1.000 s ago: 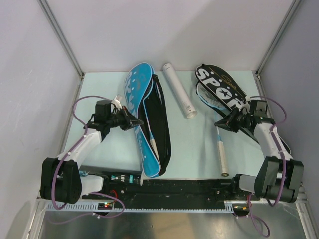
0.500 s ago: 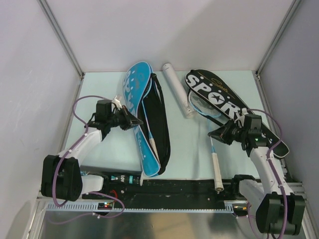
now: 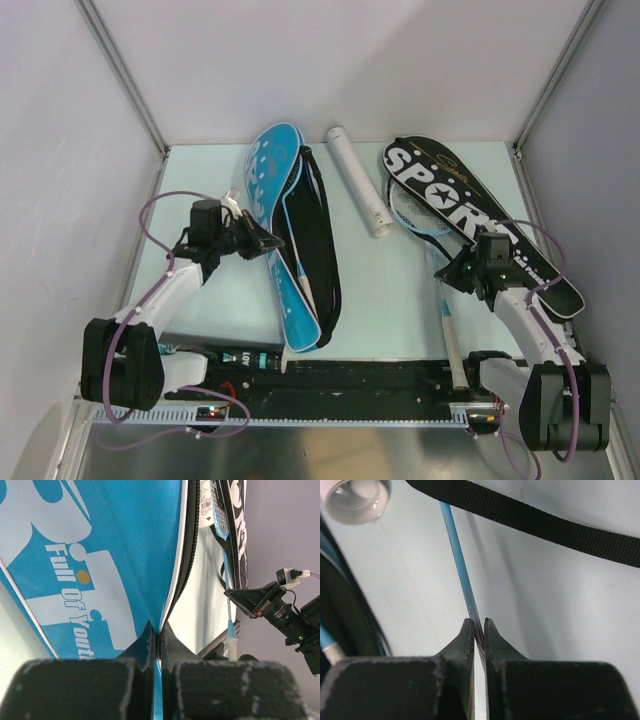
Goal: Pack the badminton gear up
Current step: Adjust the racket at the center of the board, then adjust the racket bag at the center of the board.
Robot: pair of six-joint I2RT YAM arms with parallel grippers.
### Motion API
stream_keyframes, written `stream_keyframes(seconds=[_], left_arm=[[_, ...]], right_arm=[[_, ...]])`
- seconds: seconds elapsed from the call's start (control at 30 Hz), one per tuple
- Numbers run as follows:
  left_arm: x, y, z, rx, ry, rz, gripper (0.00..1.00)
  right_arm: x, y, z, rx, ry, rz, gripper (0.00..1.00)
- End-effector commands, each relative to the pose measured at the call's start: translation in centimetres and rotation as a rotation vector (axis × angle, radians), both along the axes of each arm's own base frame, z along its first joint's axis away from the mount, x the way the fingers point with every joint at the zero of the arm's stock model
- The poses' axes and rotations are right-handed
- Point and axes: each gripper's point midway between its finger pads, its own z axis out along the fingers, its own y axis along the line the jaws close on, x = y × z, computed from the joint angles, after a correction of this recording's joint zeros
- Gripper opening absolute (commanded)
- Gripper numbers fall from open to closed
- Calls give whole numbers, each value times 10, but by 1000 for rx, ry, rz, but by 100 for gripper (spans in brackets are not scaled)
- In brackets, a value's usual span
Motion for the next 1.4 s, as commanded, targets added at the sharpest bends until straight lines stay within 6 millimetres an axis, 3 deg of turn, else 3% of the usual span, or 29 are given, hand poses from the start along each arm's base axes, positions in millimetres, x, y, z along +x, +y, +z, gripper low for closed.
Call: stream_keyframes(seconds=[0.0,0.13,0.33,0.43,0.6,0.7,0.77,0.83,0.93,1.03,1.13,1.23,1.37], left_arm=[[17,1,40,-21,-121,14,0],[16,2,43,-14,-136,17,0],[14,1,38,-7,-129,13,0],[12,1,36,-6,-127,8,0],[13,2,35,6,-135,14,0],[14,1,37,5,-139,10,0],[14,0,39,3,-144,8,0],[14,0,41,3,-150,7,0],[13,1,43,6,-156,6,0],[11,0,43,8,-161,0,0],[8,-1,43,9,-166,-13,0],[5,-1,40,16,-168,-27,0],[1,-2,35,24,-165,-49,0]], right_arm=[[14,-37,-13,-140,13,-161,0],[24,-38,-13,-58,20,-223,0],[42,-58,-13,-73,-14,-349,0],[59,-36,-2,31,-85,-242,0],[72,-4,18,180,-124,-113,0],[68,-18,-5,102,-43,-170,3],[59,-27,-19,50,35,-178,17],[51,-33,-18,-9,81,-170,31],[51,-40,9,-105,42,-128,40],[65,-49,40,-222,-61,-78,43],[88,-53,52,-318,-139,23,45],[111,-55,46,-382,-130,117,46],[133,-57,20,-420,-32,216,48]])
